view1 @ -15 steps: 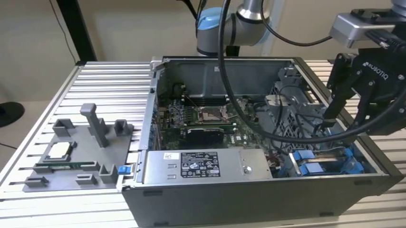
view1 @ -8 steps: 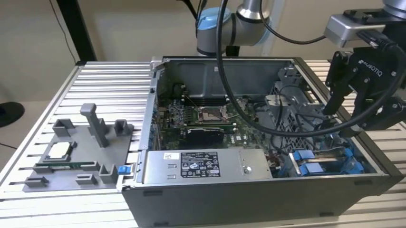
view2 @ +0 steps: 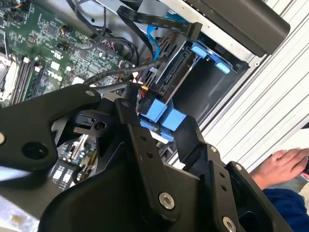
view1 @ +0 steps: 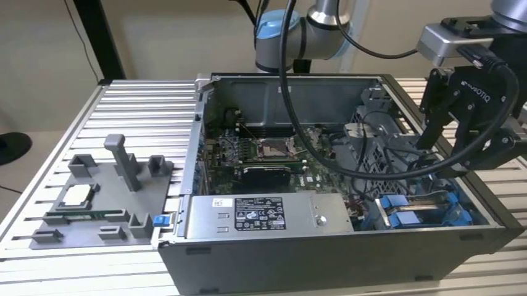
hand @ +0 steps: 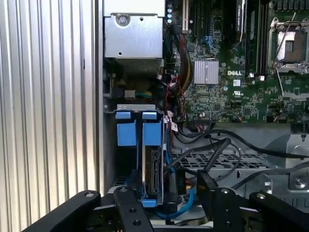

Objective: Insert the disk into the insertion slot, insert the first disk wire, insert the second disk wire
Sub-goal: 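Insert the first disk wire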

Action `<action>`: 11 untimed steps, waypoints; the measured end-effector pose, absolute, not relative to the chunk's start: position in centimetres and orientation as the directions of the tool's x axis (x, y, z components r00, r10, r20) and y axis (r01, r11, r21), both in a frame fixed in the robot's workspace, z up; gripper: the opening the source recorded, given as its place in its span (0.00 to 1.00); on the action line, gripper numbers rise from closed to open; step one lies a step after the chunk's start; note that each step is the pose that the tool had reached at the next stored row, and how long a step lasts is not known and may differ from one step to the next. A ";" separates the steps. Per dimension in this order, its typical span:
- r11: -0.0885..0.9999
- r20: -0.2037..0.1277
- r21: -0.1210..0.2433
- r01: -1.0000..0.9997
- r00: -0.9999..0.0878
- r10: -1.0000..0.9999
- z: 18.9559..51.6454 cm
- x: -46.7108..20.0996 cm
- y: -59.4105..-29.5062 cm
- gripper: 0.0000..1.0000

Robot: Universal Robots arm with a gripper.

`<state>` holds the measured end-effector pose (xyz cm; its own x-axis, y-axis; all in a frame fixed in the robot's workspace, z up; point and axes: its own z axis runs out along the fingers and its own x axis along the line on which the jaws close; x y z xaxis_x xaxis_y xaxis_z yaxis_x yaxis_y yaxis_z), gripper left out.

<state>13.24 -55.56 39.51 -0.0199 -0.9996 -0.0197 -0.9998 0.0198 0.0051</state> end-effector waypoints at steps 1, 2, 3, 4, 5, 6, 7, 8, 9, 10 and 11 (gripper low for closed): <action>0.020 -0.020 0.005 -1.000 -0.020 -1.000 39.5 13.2 -55.6 1.00; 0.020 -0.020 0.005 -1.000 -0.020 -1.000 39.5 13.2 -55.6 1.00; 0.020 -0.020 0.005 -1.000 -0.020 -1.000 39.5 13.2 -55.6 1.00; 0.020 -0.020 0.005 -1.000 -0.020 -1.000 39.5 13.2 -55.6 1.00; 0.020 -0.020 0.005 -1.000 -0.020 -1.000 39.5 13.2 -55.6 1.00; 0.020 -0.022 0.005 -1.000 -0.020 -1.000 39.5 13.2 -55.6 1.00; 0.020 -0.024 0.005 -1.000 -0.020 -1.000 39.5 13.2 -55.6 1.00; 0.020 -0.027 0.005 -1.000 -0.020 -0.999 39.5 13.2 -55.6 1.00; 0.020 -0.029 0.005 -1.000 -0.020 -0.999 39.5 13.2 -55.5 1.00; 0.020 -0.031 0.005 -1.000 -0.020 -0.999 39.4 13.2 -55.5 1.00; 0.020 -0.032 0.005 -1.000 -0.020 -0.999 39.4 13.2 -55.5 1.00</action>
